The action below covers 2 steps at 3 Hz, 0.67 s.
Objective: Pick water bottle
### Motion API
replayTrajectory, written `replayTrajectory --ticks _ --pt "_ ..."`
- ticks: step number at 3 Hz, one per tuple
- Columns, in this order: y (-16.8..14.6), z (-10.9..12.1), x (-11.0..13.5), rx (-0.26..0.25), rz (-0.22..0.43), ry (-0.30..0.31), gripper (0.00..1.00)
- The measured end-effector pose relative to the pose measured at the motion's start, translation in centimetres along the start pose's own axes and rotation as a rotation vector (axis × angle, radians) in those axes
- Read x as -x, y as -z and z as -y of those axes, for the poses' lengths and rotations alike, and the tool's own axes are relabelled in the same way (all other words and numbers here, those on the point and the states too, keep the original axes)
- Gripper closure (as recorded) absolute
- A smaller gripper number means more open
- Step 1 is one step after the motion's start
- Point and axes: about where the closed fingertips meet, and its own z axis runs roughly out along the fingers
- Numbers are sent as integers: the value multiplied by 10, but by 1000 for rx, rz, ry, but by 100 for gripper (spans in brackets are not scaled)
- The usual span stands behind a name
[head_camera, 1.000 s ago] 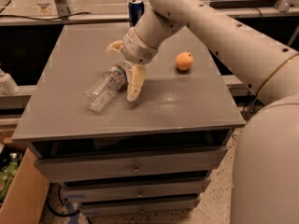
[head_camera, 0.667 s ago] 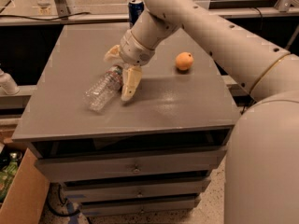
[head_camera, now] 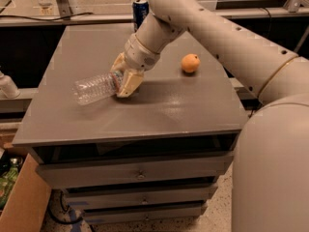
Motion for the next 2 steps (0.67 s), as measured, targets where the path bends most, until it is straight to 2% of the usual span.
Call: replayTrajectory --ticks 1,2 --pt "15 -12 2 -28 -2 -21 88" --pt "45 -31 10 -103 -1 -43 100"
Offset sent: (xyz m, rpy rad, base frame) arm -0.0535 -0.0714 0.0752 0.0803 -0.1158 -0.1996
